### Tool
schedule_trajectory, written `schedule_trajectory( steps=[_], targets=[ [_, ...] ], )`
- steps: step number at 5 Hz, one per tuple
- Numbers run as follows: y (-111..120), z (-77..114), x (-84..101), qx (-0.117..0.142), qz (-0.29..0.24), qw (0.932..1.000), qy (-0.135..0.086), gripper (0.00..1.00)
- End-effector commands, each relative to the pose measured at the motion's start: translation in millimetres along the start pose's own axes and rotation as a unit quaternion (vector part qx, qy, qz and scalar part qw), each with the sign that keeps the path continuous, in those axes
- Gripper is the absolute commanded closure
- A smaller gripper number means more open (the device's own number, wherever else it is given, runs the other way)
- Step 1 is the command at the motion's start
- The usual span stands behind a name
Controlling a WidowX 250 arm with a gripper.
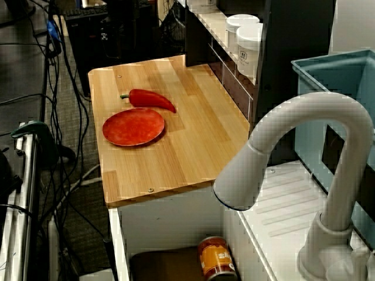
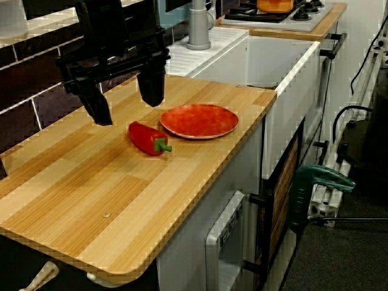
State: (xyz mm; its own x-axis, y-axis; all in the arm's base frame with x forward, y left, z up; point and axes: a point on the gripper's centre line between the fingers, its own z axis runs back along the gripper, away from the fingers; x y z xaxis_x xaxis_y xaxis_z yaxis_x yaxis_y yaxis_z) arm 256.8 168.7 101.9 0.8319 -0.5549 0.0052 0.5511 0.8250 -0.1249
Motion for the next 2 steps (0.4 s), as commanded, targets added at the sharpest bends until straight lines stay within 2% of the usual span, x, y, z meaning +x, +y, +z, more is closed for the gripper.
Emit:
schedule_trajectory(
  steps=[1,2],
  targets=[
    [-18.3,-2.1,3.1,-0.045,0.082,0.9952,-0.030,0.00],
    [-27.8,-10.0,12.1,-0.029,0.085,0.9958,-0.017,0.00]
  ],
)
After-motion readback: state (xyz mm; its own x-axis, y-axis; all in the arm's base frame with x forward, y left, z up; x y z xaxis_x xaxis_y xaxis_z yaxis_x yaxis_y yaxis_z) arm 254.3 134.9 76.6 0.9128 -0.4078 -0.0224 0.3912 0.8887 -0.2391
